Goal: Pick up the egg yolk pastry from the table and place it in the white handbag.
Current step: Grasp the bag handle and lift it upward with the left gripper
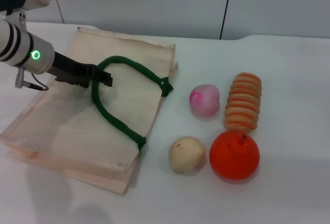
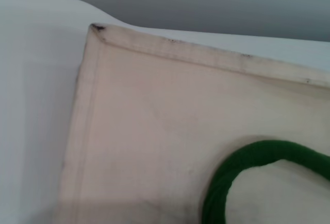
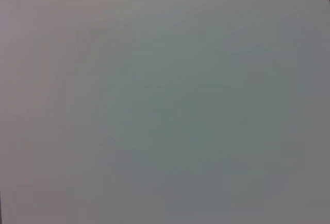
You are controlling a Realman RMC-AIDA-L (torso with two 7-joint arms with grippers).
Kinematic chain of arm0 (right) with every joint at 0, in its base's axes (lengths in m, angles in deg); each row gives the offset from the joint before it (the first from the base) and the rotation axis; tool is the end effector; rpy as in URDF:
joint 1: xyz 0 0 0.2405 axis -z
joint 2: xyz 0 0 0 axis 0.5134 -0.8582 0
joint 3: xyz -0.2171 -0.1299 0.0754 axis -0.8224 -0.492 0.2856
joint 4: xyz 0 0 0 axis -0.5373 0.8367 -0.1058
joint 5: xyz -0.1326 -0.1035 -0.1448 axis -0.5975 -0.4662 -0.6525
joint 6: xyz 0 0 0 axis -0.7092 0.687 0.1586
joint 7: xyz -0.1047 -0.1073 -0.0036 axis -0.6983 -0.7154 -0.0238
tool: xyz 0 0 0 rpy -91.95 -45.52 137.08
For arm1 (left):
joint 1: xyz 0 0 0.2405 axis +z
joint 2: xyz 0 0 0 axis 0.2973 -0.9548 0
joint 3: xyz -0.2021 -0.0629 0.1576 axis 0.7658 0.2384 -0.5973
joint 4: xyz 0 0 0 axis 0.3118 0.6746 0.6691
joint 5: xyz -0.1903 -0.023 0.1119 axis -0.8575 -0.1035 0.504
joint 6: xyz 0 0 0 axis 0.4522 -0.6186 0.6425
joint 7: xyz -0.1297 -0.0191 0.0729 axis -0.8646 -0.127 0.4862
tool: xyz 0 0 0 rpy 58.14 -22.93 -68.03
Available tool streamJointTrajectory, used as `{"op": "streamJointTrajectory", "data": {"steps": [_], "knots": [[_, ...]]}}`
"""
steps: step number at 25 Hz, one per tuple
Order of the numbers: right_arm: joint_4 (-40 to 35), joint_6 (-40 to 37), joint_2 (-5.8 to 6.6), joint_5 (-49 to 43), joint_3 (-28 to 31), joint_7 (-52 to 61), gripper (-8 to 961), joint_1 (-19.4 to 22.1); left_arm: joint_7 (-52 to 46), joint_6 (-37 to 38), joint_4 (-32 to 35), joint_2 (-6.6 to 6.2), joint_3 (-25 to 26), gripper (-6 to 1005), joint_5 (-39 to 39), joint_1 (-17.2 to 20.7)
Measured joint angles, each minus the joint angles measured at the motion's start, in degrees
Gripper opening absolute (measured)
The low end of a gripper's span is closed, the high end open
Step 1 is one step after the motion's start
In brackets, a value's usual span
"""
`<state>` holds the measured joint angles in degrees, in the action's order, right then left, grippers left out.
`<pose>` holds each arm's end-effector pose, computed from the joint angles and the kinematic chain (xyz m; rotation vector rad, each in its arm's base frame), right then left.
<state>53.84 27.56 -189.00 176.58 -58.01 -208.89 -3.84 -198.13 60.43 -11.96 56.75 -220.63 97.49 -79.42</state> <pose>0.3279 0.4079 0.0520 -1.4503 0.5461 0.8865 -0.2839 0.4629 0.0268 -2.1135 -1.5528 0.0017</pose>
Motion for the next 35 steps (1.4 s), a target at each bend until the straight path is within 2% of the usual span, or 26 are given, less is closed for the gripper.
{"op": "streamJointTrajectory", "data": {"steps": [16, 28, 35], "knots": [[0.0, 0.2, -0.07, 0.0, 0.0, 0.1, 893, -0.4, -5.7, -3.8, 2.8, -0.42, 0.0, 785, 11.3, -4.6], [0.0, 0.3, -0.17, -0.2, 0.0, 1.0, 893, -1.0, -9.4, -8.9, 6.3, -0.38, 0.0, 784, 16.2, -4.8], [0.1, 0.4, -0.16, -0.4, -0.3, 1.6, 893, -1.6, -10.2, -9.2, 6.4, -0.44, 0.0, 785, 18.4, -4.9]]}}
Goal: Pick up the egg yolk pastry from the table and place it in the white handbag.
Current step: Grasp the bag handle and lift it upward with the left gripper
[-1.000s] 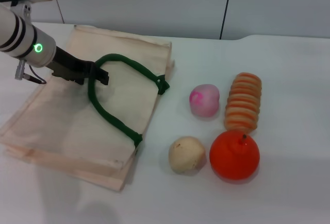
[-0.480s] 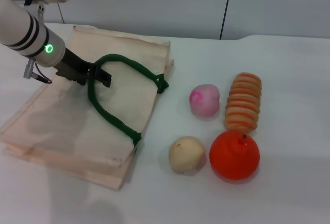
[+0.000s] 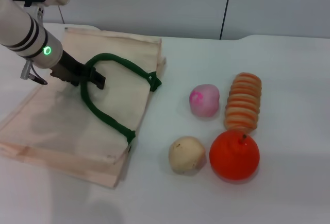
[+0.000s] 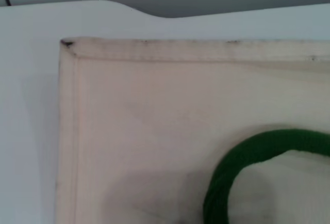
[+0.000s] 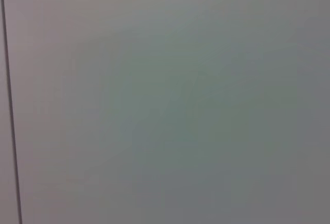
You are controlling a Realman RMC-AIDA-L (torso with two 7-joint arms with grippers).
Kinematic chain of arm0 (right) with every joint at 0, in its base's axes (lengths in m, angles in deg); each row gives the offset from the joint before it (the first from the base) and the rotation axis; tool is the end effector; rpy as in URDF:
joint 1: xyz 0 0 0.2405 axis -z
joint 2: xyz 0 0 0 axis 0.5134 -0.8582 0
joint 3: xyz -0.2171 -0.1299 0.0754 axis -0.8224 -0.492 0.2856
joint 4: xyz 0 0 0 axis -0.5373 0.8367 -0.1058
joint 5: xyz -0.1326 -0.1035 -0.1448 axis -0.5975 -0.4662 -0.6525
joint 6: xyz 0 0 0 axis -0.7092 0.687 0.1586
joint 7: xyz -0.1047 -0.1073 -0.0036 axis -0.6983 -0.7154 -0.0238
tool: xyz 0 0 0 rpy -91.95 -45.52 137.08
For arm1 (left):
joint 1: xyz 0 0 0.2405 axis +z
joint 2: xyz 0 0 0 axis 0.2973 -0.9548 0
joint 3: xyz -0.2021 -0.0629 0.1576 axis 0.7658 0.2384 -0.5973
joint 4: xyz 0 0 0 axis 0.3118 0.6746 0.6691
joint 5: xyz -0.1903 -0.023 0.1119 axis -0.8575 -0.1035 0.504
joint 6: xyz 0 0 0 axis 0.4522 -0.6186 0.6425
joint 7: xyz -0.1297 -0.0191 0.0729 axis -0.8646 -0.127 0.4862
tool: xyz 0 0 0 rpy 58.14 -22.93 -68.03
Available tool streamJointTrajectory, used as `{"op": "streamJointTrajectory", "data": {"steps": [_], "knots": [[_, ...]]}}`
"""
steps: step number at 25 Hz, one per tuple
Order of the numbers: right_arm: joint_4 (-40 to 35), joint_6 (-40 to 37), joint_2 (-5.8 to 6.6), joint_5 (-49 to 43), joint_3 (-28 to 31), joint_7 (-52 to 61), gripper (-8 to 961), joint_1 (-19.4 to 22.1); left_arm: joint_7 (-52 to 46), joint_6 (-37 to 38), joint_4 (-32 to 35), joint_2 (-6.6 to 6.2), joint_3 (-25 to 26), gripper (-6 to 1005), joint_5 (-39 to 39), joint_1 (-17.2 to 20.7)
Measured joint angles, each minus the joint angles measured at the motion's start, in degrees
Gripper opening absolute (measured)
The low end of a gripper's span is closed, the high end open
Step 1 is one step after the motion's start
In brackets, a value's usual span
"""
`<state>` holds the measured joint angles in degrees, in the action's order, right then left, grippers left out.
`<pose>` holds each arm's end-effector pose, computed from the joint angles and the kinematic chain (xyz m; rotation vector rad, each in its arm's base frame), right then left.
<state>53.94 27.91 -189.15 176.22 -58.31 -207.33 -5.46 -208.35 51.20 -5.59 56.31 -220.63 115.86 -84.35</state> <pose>0.3146 0.4163 0.0493 -1.4692 0.5433 0.9331 -0.2725 0.4803 0.0183 -2.0584 -1.4236 0.2753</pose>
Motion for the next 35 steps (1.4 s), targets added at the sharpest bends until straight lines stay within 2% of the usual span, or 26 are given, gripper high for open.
{"op": "streamJointTrajectory", "data": {"steps": [9, 21, 24, 29, 35], "knots": [[-0.1, 0.5, -0.08, 0.0, -0.1, 0.7, 892, -0.2, -1.9, -0.3, 1.0, -0.43, 0.0, 784, 3.1, -0.4], [0.4, 1.7, -0.09, 0.0, -0.2, 0.7, 892, -0.6, -2.5, -2.8, 1.5, -0.58, 0.0, 785, 3.5, 0.1], [0.4, 1.7, -0.09, 0.0, -0.2, 0.7, 892, -0.6, -2.4, -3.1, 1.6, -0.58, 0.0, 706, 3.5, 0.2], [0.4, 1.7, -0.15, 0.0, -0.1, 0.8, 892, -0.7, -2.0, -4.7, 3.7, -0.97, 0.0, 462, 3.7, 0.7], [0.4, 1.7, -0.18, 0.0, -0.1, 0.8, 892, -0.7, -2.0, -5.1, 4.4, -1.28, 0.0, 320, 4.2, 0.9]]}}
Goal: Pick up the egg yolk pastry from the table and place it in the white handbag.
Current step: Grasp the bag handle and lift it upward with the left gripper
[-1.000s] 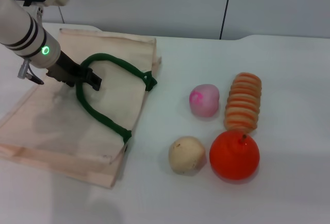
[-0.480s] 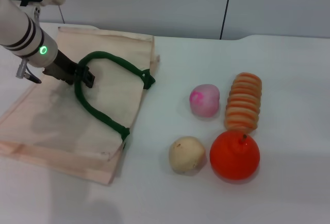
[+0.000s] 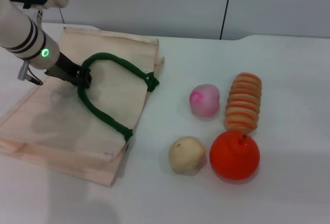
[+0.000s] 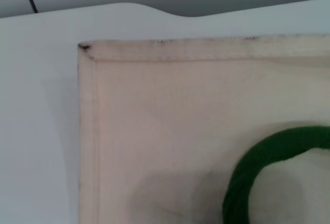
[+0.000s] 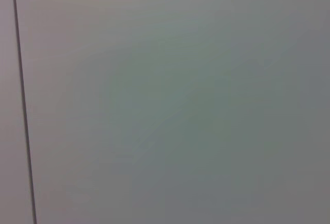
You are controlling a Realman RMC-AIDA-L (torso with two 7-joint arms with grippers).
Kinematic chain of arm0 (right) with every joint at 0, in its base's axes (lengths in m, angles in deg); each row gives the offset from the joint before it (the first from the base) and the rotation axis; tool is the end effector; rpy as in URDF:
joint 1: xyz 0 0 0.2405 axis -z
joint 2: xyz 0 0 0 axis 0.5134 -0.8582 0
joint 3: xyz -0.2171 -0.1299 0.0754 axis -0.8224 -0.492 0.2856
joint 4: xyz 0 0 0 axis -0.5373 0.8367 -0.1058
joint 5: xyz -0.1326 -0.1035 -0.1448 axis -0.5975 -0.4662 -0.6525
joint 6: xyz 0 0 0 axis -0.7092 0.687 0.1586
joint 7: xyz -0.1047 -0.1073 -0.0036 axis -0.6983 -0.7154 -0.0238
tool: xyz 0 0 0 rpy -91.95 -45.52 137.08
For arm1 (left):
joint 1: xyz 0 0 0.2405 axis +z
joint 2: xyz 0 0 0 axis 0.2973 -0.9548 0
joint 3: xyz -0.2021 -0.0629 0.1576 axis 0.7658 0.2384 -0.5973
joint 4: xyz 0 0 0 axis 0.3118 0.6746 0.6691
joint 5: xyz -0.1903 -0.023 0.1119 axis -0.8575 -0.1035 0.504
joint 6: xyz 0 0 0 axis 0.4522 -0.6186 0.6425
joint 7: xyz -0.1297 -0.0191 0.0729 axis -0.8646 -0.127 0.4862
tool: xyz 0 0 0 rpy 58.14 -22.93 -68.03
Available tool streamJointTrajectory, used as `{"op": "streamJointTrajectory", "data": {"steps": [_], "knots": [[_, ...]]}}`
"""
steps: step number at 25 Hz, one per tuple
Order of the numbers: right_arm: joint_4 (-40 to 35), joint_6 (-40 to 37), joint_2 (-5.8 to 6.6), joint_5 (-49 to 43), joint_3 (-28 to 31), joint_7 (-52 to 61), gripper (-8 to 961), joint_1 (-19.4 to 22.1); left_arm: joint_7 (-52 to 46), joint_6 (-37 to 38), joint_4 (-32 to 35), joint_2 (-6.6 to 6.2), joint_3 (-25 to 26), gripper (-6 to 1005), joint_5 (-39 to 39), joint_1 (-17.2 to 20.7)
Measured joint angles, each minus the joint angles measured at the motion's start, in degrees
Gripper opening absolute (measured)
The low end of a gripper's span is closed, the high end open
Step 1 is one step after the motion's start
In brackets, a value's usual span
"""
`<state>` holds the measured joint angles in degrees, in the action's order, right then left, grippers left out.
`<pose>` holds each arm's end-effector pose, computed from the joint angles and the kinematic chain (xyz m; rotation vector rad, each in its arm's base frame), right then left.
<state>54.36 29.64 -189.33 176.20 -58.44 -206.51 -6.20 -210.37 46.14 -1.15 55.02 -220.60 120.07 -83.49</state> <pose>0.3059 0.4178 0.0479 -1.4742 0.5302 0.9765 -0.2811 0.4831 0.0177 -2.0332 -1.3682 0.3156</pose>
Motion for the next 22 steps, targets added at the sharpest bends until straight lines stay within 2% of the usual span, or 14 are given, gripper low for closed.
{"op": "streamJointTrajectory", "data": {"steps": [14, 22], "knots": [[0.0, -0.3, 0.04, -0.1, 0.2, -0.3, 892, 1.4, 1.8, -1.4, 0.4, 1.16, 0.3, 256, -2.0, 0.1], [-0.2, -0.5, 0.17, -0.1, 0.2, -0.5, 892, 2.3, 6.2, 1.2, 0.1, 0.95, 0.2, 243, -8.8, 1.5]]}}
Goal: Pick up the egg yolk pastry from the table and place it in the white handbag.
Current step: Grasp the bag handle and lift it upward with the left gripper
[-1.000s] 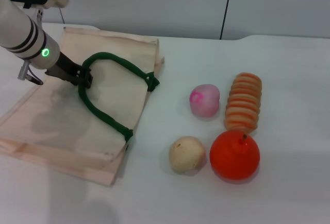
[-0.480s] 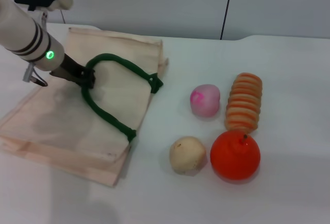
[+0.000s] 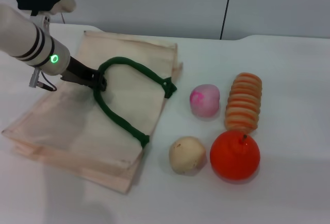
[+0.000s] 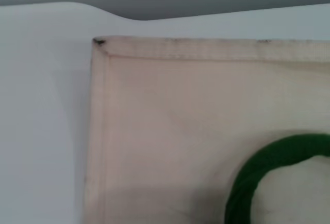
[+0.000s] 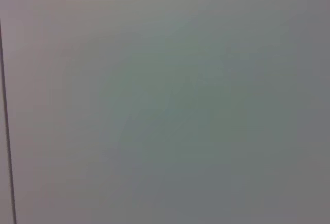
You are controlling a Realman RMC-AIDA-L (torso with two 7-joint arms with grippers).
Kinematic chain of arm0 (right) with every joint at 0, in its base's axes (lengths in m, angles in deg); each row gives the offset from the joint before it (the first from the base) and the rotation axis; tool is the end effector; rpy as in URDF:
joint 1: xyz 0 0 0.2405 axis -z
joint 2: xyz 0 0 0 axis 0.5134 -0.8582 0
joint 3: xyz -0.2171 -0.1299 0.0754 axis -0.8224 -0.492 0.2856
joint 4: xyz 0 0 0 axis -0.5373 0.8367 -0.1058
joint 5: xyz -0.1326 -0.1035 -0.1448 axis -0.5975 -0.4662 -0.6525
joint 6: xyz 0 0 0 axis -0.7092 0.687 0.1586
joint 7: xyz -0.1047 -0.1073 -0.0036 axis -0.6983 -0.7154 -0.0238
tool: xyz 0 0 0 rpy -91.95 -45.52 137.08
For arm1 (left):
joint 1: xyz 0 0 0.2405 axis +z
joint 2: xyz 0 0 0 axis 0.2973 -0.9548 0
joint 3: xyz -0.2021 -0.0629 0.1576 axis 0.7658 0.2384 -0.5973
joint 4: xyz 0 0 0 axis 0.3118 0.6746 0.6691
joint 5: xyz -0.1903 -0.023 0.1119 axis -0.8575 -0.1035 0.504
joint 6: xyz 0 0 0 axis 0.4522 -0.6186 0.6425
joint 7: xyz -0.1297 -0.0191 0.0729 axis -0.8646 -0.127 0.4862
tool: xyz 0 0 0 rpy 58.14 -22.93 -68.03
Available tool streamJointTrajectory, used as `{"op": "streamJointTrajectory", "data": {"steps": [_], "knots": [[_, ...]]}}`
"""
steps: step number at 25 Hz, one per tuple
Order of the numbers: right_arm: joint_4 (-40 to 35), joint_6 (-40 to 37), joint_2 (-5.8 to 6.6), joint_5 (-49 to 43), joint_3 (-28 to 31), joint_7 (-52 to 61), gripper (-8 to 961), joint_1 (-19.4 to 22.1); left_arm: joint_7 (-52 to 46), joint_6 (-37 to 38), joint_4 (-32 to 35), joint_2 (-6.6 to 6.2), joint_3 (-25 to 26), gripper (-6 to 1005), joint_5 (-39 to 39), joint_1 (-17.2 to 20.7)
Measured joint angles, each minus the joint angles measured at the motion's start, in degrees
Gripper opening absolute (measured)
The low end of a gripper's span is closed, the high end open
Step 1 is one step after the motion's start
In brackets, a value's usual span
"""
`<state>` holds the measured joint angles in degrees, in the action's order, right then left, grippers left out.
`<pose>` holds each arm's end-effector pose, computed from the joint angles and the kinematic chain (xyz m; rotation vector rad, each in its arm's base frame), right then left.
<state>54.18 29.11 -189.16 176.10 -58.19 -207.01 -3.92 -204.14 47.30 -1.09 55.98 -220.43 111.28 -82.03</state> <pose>0.3236 0.4063 0.0498 -1.4568 0.5532 0.9312 -0.2762 0.4768 0.0008 -2.1096 -1.4003 0.2011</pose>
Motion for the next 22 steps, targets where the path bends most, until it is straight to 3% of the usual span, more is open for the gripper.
{"op": "streamJointTrajectory", "data": {"steps": [3, 13, 19, 22], "knots": [[-0.2, -0.1, 0.07, 0.0, 0.0, -0.1, 892, 0.5, 3.2, 2.8, -1.8, -0.08, -0.1, 235, -4.7, 0.8], [-0.4, -0.2, 0.18, 0.0, 0.1, -0.1, 892, 0.8, 13.4, 19.6, -25.3, 3.18, -0.1, 141, -22.2, 4.5], [-0.4, -0.2, 0.32, -1.7, -0.8, 0.4, 892, 0.8, 21.8, 30.6, -29.5, 2.99, -0.1, 142, -34.1, 7.5], [-0.7, 0.0, 1.57, -8.1, -1.9, 3.3, 892, 0.8, 26.6, 37.0, -29.5, 2.69, -0.1, 142, -40.2, 9.0]]}}
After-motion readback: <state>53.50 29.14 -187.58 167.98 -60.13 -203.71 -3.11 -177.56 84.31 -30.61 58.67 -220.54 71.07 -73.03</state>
